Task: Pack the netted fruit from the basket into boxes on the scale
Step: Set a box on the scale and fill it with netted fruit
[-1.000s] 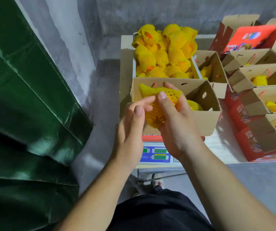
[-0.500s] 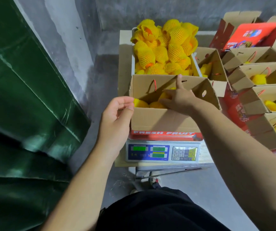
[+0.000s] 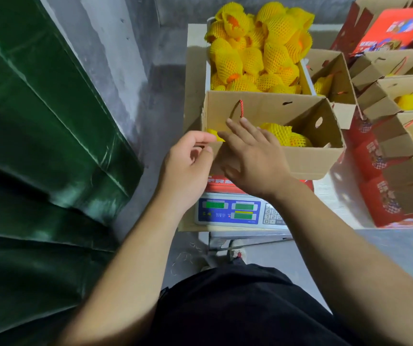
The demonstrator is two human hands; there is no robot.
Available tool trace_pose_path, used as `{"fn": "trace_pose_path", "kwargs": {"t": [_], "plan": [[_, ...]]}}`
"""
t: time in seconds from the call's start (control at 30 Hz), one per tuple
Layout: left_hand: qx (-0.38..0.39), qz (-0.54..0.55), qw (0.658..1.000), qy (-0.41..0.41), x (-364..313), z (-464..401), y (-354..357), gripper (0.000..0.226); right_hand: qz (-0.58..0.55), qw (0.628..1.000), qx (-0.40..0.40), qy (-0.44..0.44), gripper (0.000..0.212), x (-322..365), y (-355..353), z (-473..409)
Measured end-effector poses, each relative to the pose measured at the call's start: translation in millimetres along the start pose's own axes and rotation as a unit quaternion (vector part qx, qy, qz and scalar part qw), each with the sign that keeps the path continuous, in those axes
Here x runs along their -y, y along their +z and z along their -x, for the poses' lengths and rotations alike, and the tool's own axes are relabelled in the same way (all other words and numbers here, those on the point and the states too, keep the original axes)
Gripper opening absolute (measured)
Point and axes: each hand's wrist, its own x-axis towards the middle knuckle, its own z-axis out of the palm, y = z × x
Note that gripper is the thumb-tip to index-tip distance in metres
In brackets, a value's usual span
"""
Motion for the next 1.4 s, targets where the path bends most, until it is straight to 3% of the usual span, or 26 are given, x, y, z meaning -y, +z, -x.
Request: {"fn": "trace_pose_path", "kwargs": {"t": [0.23, 0.43, 0.73, 1.1, 1.17, 1.3, 1.4], "plan": [[0.005, 0.024, 1.0, -0.01, 0.4, 6.2, 0.2, 0.021, -0.02, 1.0, 0.001, 0.004, 0.07, -0.5, 0.5, -0.9], [-0.002, 0.017, 1.0, -0.008, -7.5, 2.0, -4.7, 0.022, -0.172, 0.984, -0.018, 0.047, 0.064, -0.3, -13.6, -1.6], [-0.007, 0.013, 1.0, 0.011, -15.2, -21.8, 5.4, 0.025, -0.231, 0.972, -0.029, 0.037, 0.058, -10.0, -41.1, -11.4], [0.029, -0.072, 0.996, 0.037, -47.4, -125.4, 35.3, 0.022, -0.269, 0.959, -0.078, 0.051, 0.047, -97.1, -65.1, -78.1], [0.059, -0.092, 0.993, 0.039, -53.6, -164.5, 49.6, 0.022, -0.256, 0.962, -0.039, 0.09, 0.05, -138.4, -60.1, -109.2], [0.104, -0.13, 0.986, -0.01, -42.8, -254.3, 92.7, 0.023, -0.196, 0.955, 0.122, 0.187, 0.065, -220.1, -36.5, -174.5], [0.062, -0.135, 0.981, -0.125, -22.4, -318.2, 121.2, 0.053, -0.16, 0.945, 0.208, 0.196, 0.082, -252.7, -2.6, -199.1]]}}
